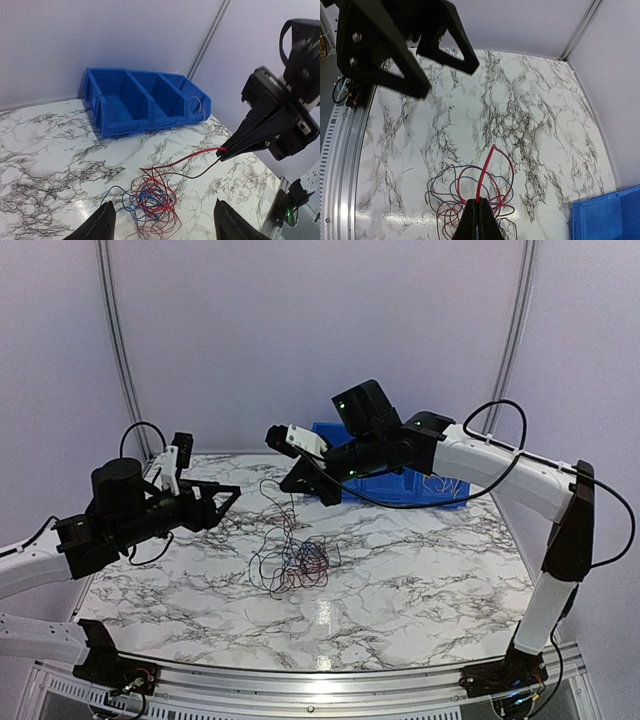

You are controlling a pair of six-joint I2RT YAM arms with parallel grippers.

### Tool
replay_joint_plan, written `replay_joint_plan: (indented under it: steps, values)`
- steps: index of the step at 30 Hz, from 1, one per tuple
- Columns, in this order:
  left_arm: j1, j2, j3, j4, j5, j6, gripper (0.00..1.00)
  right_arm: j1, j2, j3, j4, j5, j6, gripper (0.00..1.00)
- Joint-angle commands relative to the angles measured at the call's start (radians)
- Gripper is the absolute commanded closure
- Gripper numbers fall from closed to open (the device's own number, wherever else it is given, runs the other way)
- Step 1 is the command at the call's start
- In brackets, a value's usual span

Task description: Untangle the cables

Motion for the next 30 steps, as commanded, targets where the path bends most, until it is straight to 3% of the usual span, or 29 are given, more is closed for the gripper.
replay_joint_plan:
  steps: [1,6,13,19,24,30]
  values:
    - [-0.031,0.117,0.031,0.124,0.056,0.015,0.3,-0.007,-0.027,0.034,0.057,-0.039,0.062,1.0]
    - [-0.034,0.238,0.037,0.256,0.026,0.018,0.3,-0.007,-0.023,0.039,0.062,-0.134,0.115,1.0]
    - [-0.033,0.464,0.146,0.357,-0.168,0.005,0.29,-0.005,-0.026,0.079,0.041,-0.278,0.134,1.0]
    - [-0.014,0.666,0.194,0.381,-0.279,-0.002,0.31,-0.011,-0.097,0.279,-0.057,-0.334,0.09,1.0]
    - [0.063,0.661,0.066,0.381,-0.351,-0.081,0.33,-0.036,-0.146,0.47,-0.163,-0.332,0.049,1.0]
    - [0.145,0.537,-0.086,0.38,-0.379,-0.1,0.33,-0.092,-0.176,0.5,-0.196,-0.335,0.033,1.0]
